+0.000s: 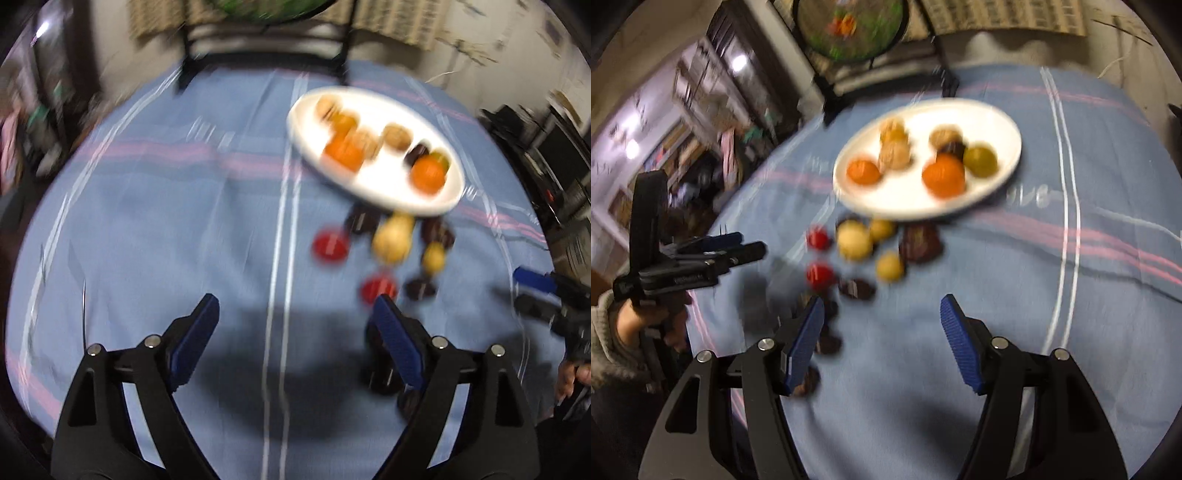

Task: Organize fruits
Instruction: 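Grasp a dark purple fruit with the left tool while the right tool grasps another, then place both dark purple fruits on the white plate and open both tools, then grasp a red tomato with the left tool while the right tool grasps another red tomato, then place both red tomatoes on the white plate and open both tools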

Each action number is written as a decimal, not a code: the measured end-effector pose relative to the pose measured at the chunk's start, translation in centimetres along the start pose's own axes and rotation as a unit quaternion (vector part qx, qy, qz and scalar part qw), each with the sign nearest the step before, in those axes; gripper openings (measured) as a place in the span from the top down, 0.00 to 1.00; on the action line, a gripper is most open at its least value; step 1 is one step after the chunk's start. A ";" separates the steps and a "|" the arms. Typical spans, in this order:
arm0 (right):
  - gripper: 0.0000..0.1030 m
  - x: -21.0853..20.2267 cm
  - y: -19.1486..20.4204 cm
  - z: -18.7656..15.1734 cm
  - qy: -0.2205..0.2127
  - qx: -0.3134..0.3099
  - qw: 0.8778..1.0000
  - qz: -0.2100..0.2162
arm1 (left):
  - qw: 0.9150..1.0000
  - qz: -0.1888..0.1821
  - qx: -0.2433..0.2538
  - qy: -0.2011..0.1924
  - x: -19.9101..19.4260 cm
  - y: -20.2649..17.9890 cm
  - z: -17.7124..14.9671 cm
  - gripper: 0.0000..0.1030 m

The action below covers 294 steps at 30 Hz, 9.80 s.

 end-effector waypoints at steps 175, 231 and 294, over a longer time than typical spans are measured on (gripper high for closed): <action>0.43 3.2 3.0 -0.8 0.043 0.052 0.993 -0.092 | 0.982 -0.141 0.127 0.028 4.4 -1.8 2.1 0.21; 0.43 6.3 4.7 1.8 0.053 0.020 0.997 -0.048 | 0.984 -0.130 0.122 -0.007 6.0 0.5 4.7 0.68; 0.70 -1.2 0.6 8.0 -0.065 0.013 0.996 -0.061 | 0.968 -0.117 0.206 -0.084 0.9 -10.4 11.2 0.68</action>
Point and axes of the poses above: each gripper's, at about its wrist camera, not at the fingertips, and x roughly the way its jaws point, y to its left, z to its top, the point moved 5 cm from there along x, roughly the way its jaws point, and after that the axes turned 9 degrees about z, right-handed, at the moved point
